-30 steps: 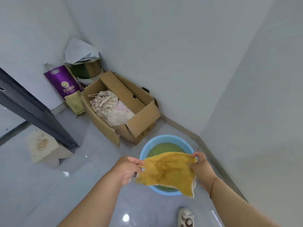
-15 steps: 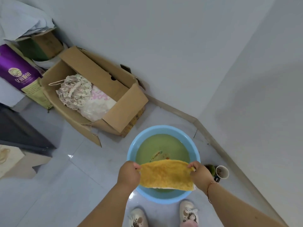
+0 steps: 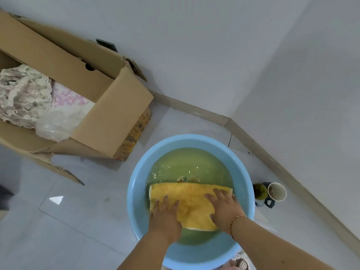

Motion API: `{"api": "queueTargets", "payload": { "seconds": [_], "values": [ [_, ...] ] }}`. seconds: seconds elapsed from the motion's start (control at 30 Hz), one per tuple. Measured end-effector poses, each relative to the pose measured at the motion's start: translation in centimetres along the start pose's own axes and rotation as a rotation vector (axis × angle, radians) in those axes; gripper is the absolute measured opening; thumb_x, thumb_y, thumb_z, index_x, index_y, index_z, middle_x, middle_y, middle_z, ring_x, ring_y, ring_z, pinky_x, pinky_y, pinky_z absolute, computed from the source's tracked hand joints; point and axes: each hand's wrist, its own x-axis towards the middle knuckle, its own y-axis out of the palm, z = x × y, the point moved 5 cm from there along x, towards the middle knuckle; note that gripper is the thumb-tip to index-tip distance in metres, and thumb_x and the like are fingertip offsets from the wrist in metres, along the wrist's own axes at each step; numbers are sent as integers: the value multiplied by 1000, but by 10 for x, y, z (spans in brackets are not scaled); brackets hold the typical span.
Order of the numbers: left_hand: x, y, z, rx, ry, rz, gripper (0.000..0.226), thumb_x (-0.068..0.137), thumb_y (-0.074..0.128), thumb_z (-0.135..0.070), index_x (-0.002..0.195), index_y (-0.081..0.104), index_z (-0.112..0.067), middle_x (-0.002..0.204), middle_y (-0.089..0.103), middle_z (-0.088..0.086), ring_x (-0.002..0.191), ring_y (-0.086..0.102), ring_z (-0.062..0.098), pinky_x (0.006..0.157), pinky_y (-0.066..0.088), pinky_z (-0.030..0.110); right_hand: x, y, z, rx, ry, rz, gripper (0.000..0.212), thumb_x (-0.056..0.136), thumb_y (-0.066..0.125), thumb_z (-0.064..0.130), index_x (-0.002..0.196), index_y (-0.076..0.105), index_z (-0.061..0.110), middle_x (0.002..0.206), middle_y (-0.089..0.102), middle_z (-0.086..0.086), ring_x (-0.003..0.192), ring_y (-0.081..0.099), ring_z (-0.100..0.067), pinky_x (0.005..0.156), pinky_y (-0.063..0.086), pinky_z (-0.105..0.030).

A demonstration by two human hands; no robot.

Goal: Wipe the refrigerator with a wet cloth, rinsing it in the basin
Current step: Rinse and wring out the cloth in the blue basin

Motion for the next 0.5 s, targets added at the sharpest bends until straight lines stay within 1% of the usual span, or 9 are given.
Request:
{"api": "queueTargets", "payload": {
  "seconds": [0.07, 0.17, 0.23, 0.3, 0.33, 0.37, 0.4, 0.47, 0.5],
  "values": [
    [18, 15, -2, 44, -28, 70, 72, 96, 43, -43, 152, -2, -39, 160, -20, 2, 146, -17, 38, 118, 8, 53, 15, 13, 3, -148, -37, 39, 74, 95, 46, 44, 151, -2, 38, 160, -13, -3, 146, -11, -31, 114, -3, -60],
    [42, 26, 4, 20, -96, 119, 77, 94, 42, -51, 150, -10, -43, 158, -27, 0, 144, -21, 38, 116, 10, 58, 37, 28, 3, -260, -68, 35, 83, 90, 45, 56, 147, -13, 43, 159, -18, -2, 144, -19, -35, 107, -12, -68],
    [58, 31, 11, -44, -103, 105, 80, 92, 43, -54, 151, -9, -40, 159, -25, -1, 145, -22, 35, 117, 7, 56, 52, 37, -1, -257, -39, 60, 84, 90, 47, 55, 147, -13, 43, 159, -15, 0, 144, -16, -36, 108, -5, -68],
    [70, 30, 16, -163, -64, 38, 84, 87, 48, -58, 153, 2, -33, 162, -10, 1, 147, -15, 29, 120, 0, 46, 68, 40, -1, -173, 28, 91, 81, 91, 52, 41, 147, -6, 45, 158, -7, 0, 143, -6, -38, 110, 16, -62],
    [74, 26, 19, -315, -58, -16, 86, 82, 52, -59, 153, 12, -31, 161, 3, 1, 148, -3, 26, 120, 3, 41, 77, 40, 0, -99, 67, 88, 80, 91, 55, 30, 147, -1, 46, 157, -3, -2, 142, 0, -40, 109, 26, -57],
    [76, 21, 21, -534, -74, -61, 84, 78, 56, -58, 150, 23, -30, 158, 18, -1, 145, 13, 24, 119, 13, 37, 85, 40, 2, 10, 111, 74, 78, 91, 54, 19, 147, 6, 45, 155, 3, -5, 140, 8, -41, 108, 33, -52],
    [77, 17, 21, -789, -108, -79, 78, 78, 63, -53, 146, 31, -32, 151, 32, -3, 137, 30, 22, 114, 25, 34, 93, 40, 5, 184, 141, 55, 73, 91, 51, 11, 148, 15, 41, 154, 12, -9, 139, 19, -40, 107, 36, -47],
    [81, 16, 21, -1232, -200, -32, 52, 87, 65, -38, 135, 44, -36, 135, 53, -3, 116, 55, 22, 98, 45, 36, 100, 32, 16, 675, 159, -22, 55, 92, 46, 6, 143, 38, 24, 142, 43, -13, 124, 47, -30, 101, 43, -35],
    [81, 15, 17, -1412, -225, 36, 43, 90, 62, -36, 131, 49, -35, 127, 62, 0, 107, 62, 24, 89, 52, 40, 99, 25, 23, 910, 169, -62, 44, 92, 46, 3, 133, 50, 18, 128, 57, -12, 108, 57, -25, 92, 47, -32]
  ]
}}
